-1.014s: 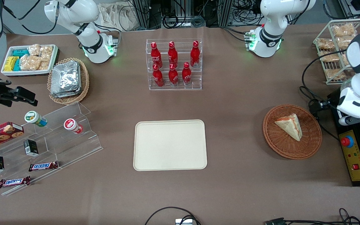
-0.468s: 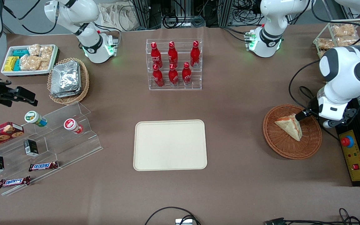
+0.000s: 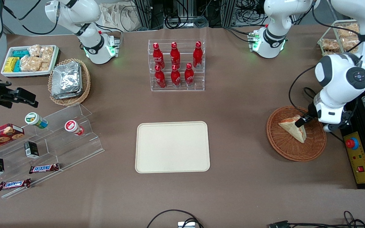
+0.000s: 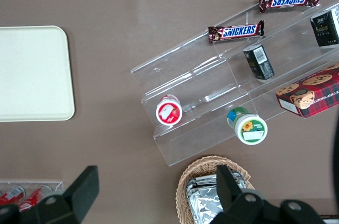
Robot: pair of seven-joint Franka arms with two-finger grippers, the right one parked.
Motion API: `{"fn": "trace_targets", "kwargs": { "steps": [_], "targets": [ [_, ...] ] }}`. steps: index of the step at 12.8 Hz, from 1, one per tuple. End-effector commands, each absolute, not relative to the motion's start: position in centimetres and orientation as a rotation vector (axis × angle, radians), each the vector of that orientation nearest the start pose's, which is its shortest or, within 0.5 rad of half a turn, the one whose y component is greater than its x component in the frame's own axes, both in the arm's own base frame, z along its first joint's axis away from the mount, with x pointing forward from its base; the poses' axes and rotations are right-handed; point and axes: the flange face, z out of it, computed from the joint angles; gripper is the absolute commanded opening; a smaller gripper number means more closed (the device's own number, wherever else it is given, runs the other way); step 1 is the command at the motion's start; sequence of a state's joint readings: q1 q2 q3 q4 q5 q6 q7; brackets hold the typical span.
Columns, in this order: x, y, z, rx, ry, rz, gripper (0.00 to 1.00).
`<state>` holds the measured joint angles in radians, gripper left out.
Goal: Place sandwich from basket to tray
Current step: 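Lower the open left gripper over the wrapped triangular sandwich in the basket, then close the left gripper on the sandwich's edge and lift it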
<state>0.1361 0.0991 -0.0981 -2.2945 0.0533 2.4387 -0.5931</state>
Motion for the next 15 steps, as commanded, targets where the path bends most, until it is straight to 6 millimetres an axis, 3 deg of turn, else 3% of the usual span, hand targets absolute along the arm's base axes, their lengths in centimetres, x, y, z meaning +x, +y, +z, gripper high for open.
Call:
{"fn": "trace_targets", "kwargs": {
  "steps": [1,11,12,13,15],
  "targets": [
    [52.2,1.9,28.5,-2.992,-0.956,-0.092,1.0],
    [51.9,2.1,24.2,-2.98,-1.034,-0.084,0.97],
    [51.8,2.1,23.8,-2.979,-1.034,-0.075,0.88],
    [51.8,2.1,23.7,-2.979,-1.033,-0.07,0.72],
    [51.8,2.1,23.6,-2.977,-1.043,-0.072,0.25]
  ]
}}
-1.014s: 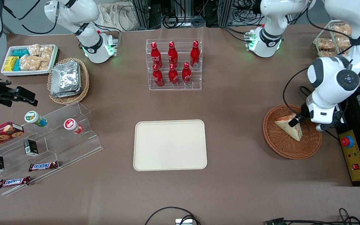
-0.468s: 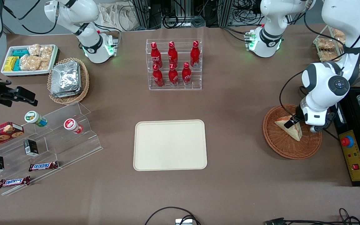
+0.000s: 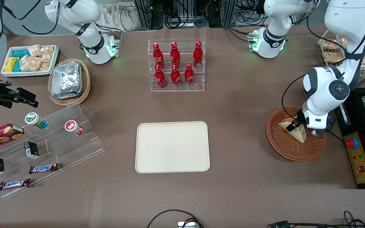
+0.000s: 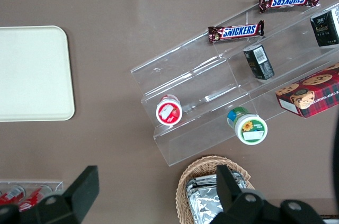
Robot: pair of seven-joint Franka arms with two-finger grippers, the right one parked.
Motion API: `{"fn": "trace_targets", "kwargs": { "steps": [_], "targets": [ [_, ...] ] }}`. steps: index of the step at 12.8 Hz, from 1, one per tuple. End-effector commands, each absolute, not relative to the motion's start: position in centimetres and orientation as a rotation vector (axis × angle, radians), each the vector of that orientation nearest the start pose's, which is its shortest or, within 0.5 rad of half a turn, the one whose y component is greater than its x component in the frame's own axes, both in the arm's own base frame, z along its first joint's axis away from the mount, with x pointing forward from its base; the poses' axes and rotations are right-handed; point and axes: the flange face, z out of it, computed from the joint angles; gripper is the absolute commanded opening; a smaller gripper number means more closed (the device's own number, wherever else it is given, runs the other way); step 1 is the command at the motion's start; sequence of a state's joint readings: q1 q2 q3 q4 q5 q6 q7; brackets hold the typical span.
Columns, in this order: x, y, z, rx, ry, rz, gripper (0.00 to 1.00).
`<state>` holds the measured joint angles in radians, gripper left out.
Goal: Place sandwich from basket to tray
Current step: 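Close the left gripper on the sandwich's edge and lift it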
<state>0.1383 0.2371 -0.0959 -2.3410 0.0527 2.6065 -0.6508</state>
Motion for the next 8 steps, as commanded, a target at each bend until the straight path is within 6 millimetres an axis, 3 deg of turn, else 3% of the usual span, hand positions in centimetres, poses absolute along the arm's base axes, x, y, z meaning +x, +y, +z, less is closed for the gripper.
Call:
{"fn": "trace_targets", "kwargs": {
  "steps": [1,2,5,8],
  "targets": [
    [51.9,2.1,23.8,-2.966,-1.082,-0.083,0.08],
    [51.9,2.1,23.8,-2.961,-1.096,-0.085,0.0],
    [52.1,1.7,25.3,-2.972,-1.056,-0.107,0.0],
    [51.8,-0.7,29.6,-2.999,-0.906,-0.094,0.0]
  ]
}}
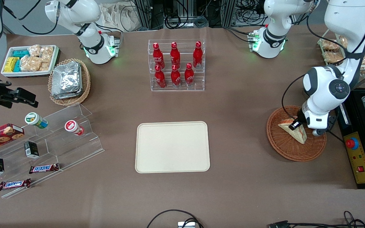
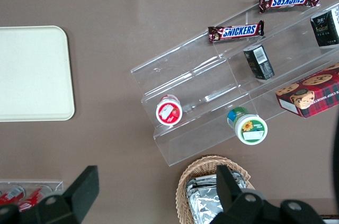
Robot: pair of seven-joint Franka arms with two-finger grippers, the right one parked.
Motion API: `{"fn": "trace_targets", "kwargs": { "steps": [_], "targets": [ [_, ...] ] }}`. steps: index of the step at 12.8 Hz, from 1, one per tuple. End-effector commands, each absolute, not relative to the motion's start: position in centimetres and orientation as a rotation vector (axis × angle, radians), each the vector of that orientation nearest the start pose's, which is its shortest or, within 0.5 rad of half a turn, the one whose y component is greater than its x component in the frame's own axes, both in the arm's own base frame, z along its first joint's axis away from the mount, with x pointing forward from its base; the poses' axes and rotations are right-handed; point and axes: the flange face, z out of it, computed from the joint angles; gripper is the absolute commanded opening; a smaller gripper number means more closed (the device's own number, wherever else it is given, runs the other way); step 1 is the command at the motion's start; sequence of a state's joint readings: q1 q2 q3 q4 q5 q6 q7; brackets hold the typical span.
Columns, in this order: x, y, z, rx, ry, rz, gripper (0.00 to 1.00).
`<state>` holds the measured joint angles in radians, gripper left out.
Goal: Place sandwich from basket to tray
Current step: 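Close the left gripper on the sandwich's edge and lift it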
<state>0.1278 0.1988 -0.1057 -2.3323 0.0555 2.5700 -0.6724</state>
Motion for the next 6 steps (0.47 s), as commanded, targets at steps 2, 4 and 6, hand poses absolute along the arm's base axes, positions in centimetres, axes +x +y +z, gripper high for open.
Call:
{"fn": "trace_targets", "kwargs": {
  "steps": [2,4,6],
  "targets": [
    [51.5,-1.8,33.1,-3.033,-0.725,-0.083,0.0],
    [51.6,-5.0,35.4,-3.073,-0.49,-0.063,0.0],
    [51.7,-8.4,36.6,-3.101,-0.307,-0.09,0.0]
  ]
}}
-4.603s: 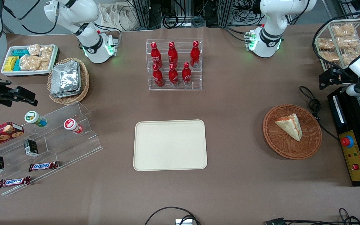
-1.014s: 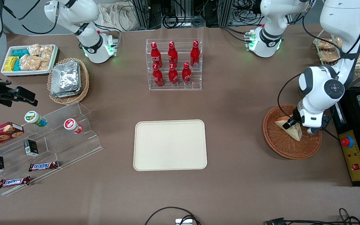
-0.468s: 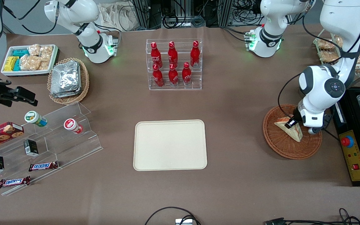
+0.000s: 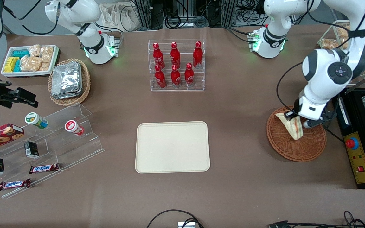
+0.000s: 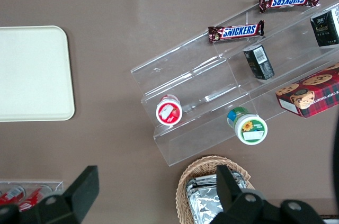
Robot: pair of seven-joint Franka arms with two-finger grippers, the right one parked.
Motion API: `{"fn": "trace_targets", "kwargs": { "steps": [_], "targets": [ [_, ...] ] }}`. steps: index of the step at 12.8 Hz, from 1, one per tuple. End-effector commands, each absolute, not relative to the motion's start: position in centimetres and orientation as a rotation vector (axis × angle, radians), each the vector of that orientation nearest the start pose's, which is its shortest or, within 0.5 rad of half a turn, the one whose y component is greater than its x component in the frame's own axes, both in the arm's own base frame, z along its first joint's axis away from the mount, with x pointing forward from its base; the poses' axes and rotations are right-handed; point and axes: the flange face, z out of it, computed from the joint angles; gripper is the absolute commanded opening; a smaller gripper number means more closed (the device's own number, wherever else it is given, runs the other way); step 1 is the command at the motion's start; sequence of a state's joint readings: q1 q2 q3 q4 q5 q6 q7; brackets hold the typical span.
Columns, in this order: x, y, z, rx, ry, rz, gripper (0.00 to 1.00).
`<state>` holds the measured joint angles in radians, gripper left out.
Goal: Place sandwich from basket to tray
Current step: 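Carry the held sandwich with the left gripper over the cream tray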
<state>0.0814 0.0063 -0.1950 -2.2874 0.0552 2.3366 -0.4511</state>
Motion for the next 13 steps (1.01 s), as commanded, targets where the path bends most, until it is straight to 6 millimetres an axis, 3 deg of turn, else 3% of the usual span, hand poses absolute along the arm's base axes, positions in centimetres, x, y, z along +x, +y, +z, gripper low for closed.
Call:
{"fn": "trace_targets", "kwargs": {
  "steps": [1,6,10,13],
  "targets": [
    [51.7,-10.6,37.1,-3.112,-0.213,-0.104,0.0],
    [51.8,-20.6,39.0,-3.16,0.07,-0.148,0.0],
    [52.3,-28.8,39.5,-3.229,0.174,-0.153,0.0],
    [54.0,-33.8,38.7,-3.165,0.128,-0.122,0.0]
  ]
}}
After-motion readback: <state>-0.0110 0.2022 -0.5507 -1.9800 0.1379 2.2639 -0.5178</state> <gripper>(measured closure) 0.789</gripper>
